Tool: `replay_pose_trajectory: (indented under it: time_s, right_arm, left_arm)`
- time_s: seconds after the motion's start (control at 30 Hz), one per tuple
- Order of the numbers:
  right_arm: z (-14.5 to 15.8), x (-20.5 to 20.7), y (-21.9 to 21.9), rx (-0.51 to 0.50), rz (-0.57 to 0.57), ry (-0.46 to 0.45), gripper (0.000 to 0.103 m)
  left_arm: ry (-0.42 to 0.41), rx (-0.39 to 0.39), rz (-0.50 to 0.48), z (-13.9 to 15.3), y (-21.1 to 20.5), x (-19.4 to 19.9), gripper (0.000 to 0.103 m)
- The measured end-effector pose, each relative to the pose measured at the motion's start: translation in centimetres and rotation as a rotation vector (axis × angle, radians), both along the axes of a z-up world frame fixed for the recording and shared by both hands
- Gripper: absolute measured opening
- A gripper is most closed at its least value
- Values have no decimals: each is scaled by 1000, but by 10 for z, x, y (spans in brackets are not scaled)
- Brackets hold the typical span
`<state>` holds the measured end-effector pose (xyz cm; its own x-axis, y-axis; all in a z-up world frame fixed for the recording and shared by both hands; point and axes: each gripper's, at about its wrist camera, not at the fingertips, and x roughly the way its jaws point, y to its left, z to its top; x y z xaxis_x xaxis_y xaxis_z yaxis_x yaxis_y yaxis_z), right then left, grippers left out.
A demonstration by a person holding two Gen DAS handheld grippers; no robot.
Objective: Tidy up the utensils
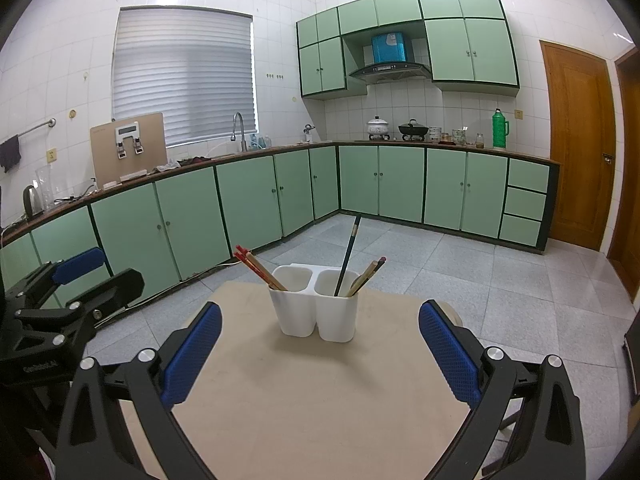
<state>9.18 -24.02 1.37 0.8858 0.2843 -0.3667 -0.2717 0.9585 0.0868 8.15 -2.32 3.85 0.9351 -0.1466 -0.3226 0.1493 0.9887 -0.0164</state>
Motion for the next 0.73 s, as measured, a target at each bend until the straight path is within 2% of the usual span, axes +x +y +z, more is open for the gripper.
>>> replay_pose_trajectory:
  time_s: [0.73]
  right_arm:
    - [-6, 0, -3, -4, -5, 4, 97]
  left_arm:
    - [6, -7, -3, -2, 2, 2, 95]
